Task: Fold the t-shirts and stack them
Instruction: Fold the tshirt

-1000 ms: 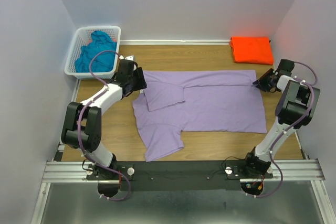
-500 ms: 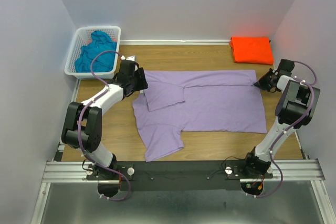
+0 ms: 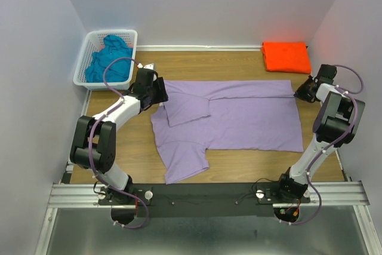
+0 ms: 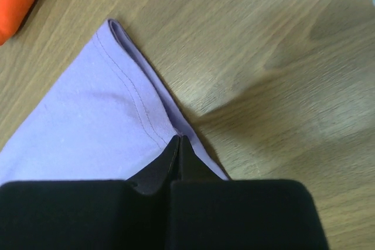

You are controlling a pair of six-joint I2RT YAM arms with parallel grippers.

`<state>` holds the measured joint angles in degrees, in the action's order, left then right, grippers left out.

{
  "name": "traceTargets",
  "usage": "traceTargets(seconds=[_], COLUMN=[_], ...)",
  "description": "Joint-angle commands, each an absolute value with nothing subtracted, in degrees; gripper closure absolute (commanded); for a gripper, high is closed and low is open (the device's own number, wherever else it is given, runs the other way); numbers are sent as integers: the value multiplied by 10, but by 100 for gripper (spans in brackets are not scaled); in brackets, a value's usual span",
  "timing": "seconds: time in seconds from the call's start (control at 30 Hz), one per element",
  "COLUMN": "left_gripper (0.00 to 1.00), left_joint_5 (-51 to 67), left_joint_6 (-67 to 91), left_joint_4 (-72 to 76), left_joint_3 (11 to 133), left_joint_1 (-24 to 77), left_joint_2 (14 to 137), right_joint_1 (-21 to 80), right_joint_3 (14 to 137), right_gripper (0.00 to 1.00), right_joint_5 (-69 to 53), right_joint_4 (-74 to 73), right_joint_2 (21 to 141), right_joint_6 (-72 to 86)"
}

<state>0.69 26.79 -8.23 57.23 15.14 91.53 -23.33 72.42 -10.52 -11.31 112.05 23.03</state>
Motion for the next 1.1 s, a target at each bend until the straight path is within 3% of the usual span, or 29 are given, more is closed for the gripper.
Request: traceTargets(seconds=[0.0,0.13,0.17,0.27,0.5,0.67,1.07], left_gripper=[32,32,32,32,32,32,36], left_joint_5=[4,5,4,-16,-36,-49,-41], left_joint_6=[256,256,256,258,258,258,263], left_joint_4=[-78,-88,-91,-104,-135,-127,-103], left_joint_3=[567,568,568,565,550,555,723], left_joint_1=[155,155,155,155,171,184,185], left_joint_2=[926,926,923,908,871,874,1065], right_joint_1=[-235,-235,-234,-229,-168,-104,-69], right_joint_3=[745,749,749,735,698,686,779], right_gripper=[94,83,75,64,48,47,48], right_joint_5=[-65,-59,-59,-42,-18,-9,-37], right_joint_4=[-148,-178,-187,-206,-237,-236,-214], right_joint_2=[1107,1113,1113,1087,1002,983,1127], right_joint_6=[207,206,206,216,238,227,207])
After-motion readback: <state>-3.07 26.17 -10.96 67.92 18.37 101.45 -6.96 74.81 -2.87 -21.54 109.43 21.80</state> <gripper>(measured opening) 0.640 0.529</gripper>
